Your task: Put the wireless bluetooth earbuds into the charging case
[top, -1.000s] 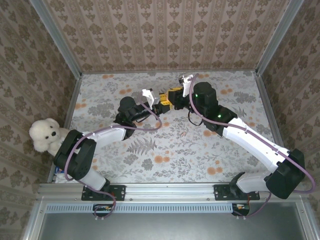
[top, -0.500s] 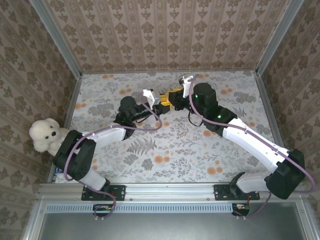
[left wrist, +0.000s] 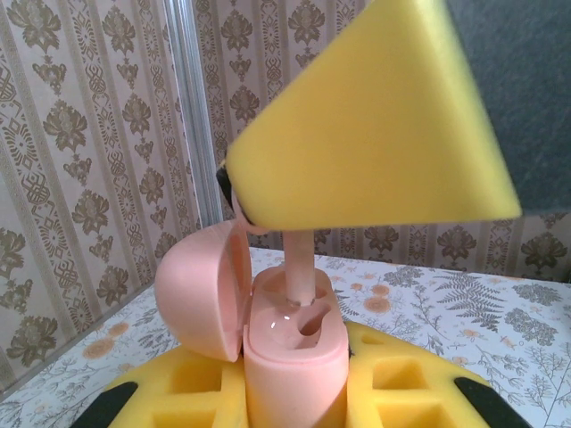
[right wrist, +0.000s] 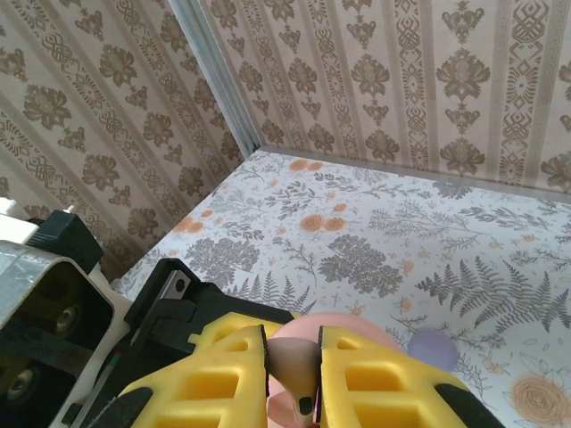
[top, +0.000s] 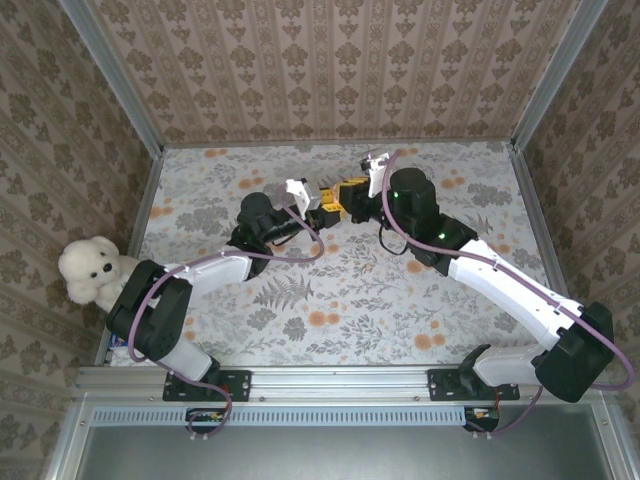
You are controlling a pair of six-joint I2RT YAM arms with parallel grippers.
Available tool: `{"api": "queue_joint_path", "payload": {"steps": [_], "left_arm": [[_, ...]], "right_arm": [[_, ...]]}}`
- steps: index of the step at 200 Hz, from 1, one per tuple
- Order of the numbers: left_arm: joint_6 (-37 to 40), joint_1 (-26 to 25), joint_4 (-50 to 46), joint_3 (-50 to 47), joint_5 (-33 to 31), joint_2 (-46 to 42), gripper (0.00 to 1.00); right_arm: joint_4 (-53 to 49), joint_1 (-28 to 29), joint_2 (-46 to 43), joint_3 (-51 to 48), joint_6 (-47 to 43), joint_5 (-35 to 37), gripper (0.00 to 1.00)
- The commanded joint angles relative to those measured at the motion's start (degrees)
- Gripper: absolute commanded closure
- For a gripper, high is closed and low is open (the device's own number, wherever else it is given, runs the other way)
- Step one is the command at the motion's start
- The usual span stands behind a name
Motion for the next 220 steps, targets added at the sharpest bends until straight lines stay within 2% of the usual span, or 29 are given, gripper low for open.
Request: {"api": "queue_joint_path", "payload": {"steps": [1,66,126,156,176,197,220], "left_arm": [[1.4,-0.4,1.1,1.8,0.1,-2.2,1.00],[1.8,-0.4,0.6,1.9,0.1,-2.7,1.00],[1.6,-0.4,0.3,1.9,0.0,-2.7,1.00],[1.8,-0.4,0.2,1.9,-0.3,-2.6,1.00],[1.9,-0.4,0.2,1.8,-0.5,-2.6,1.00],[2.2,-0.4,0.2,1.7,-0.6,-2.5,1.00],[2.3,-0.4,0.1,1.5,-1.0,-2.4,1.00]], "right_arm": [[0.5,-0.3,-1.6,-1.0,0.5,-0.9,0.82],[-0.2,-0.6,-1.2,-1.9,-0.1,-1.2,0.82],[-7.3,-0.1,3.1,3.7,-6.5,-11.0,0.82],[-10.3,0.4,4.6,5.3,-8.2,-10.5,0.81],[-10.6,0.4,4.2,5.6,-7.5,-7.8,0.72],[-10.7,-0.1,3.0,6.2,-4.9,-4.3,0.52],[-11.1,-1.2,0.8,7.2,-1.4,-2.3,0.41]]}}
